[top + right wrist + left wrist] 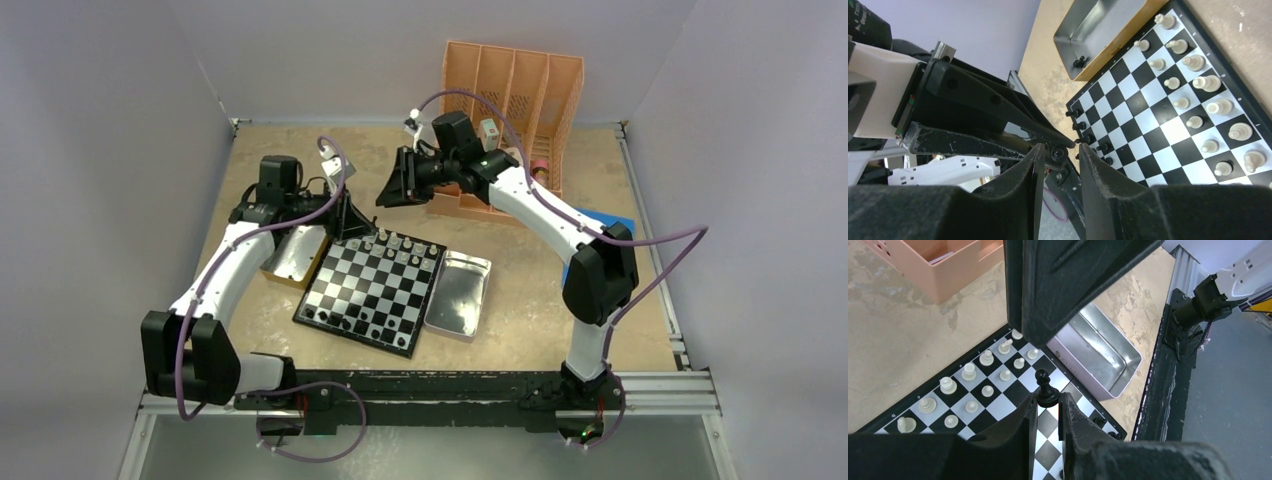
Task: Set up the chess pieces on the board
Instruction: Place the chess piece on the chessboard.
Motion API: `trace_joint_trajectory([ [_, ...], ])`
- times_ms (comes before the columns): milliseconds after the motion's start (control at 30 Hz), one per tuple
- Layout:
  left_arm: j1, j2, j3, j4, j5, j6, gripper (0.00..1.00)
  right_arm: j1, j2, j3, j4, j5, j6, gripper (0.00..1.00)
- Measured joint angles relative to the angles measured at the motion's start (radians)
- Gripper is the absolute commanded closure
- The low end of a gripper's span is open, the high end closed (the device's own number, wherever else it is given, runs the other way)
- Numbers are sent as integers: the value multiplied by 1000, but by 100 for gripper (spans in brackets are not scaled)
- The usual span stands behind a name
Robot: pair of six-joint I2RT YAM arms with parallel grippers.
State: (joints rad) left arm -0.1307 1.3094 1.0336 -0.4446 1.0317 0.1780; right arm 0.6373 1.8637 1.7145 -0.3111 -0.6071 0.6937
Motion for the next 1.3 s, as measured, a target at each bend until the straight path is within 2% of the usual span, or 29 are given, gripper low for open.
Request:
trace_joint_trajectory([
  [767,-13,31,0,14,41,16,96,5,39,0,-58,-87,-50,69],
  [1100,-17,33,0,19,42,16,97,26,50,0,-57,-105,-50,76],
  [1267,-19,33,0,18,41,17,97,30,50,-10,-51,-121,-51,90],
  [1300,-21,33,0,18,40,17,95,30,50,-13,-49,-123,-50,91],
])
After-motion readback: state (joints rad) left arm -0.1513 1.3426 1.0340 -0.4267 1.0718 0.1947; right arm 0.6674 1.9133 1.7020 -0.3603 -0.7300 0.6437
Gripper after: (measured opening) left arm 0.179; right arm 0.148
